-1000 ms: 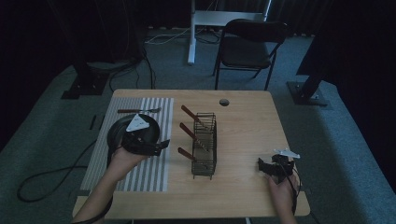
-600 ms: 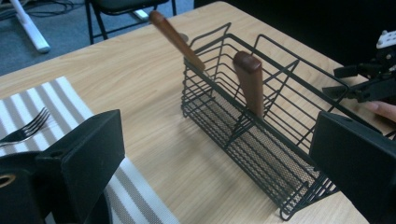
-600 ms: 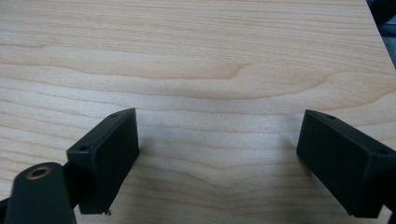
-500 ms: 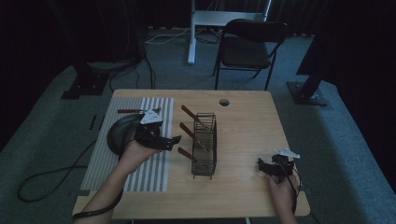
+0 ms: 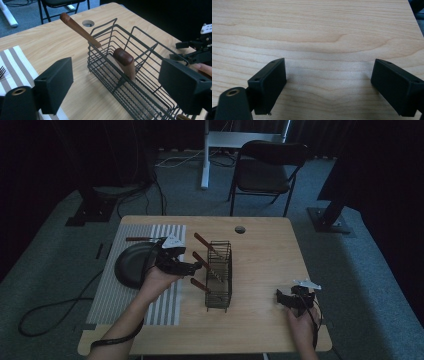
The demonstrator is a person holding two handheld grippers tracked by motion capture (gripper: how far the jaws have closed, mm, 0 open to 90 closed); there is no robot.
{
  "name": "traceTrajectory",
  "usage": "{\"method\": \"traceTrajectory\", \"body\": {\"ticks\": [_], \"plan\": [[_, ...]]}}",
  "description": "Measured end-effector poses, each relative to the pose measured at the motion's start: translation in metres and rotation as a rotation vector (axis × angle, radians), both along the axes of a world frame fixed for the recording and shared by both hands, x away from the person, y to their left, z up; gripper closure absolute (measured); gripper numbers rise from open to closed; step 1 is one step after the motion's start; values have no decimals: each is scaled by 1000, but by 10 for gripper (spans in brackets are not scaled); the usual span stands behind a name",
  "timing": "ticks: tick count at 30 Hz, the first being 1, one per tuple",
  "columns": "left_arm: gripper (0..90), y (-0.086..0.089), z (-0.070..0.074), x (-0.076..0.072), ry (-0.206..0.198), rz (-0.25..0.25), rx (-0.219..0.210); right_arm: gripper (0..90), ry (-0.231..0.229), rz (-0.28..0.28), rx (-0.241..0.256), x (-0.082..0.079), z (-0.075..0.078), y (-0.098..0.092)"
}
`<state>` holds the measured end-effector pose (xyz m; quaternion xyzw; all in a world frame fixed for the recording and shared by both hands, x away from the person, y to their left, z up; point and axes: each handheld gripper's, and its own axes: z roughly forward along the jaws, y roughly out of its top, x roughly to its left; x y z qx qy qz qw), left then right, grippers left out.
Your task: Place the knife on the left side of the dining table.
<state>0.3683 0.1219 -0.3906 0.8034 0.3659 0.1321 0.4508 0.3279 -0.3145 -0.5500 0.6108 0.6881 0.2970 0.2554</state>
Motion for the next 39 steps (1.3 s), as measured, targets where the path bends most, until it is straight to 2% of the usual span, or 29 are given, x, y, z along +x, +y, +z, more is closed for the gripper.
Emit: {"method": "traceTrajectory", "body": {"ticks": [5,7,9,12,15,17,20,26,29,34,39], "plan": [[169,-4,-2,0,9,10,3,120,0,0,0,0,0,0],[291,-3,-3,-1,6,6,-5,119,0,0,0,0,0,0],[291,-4,-3,0,18,9,-18,120,0,0,0,0,0,0],[396,-3,-2,1,30,15,-38,120,0,0,0,0,0,0],[455,-3,-2,2,30,30,-43,119,0,0,0,0,0,0],[468,-3,-3,3,12,37,-35,120,0,0,0,0,0,0],[523,-2,-5,4,23,18,-56,120,0,0,0,0,0,0],[681,-5,-5,0,11,-4,-79,119,0,0,0,0,0,0],[687,-5,-5,0,13,-10,-98,120,0,0,0,0,0,0],[745,-2,-7,2,65,-59,-204,120,0,0,0,0,0,0],[754,-5,-5,-1,50,-63,-196,119,0,0,0,0,0,0]]}}
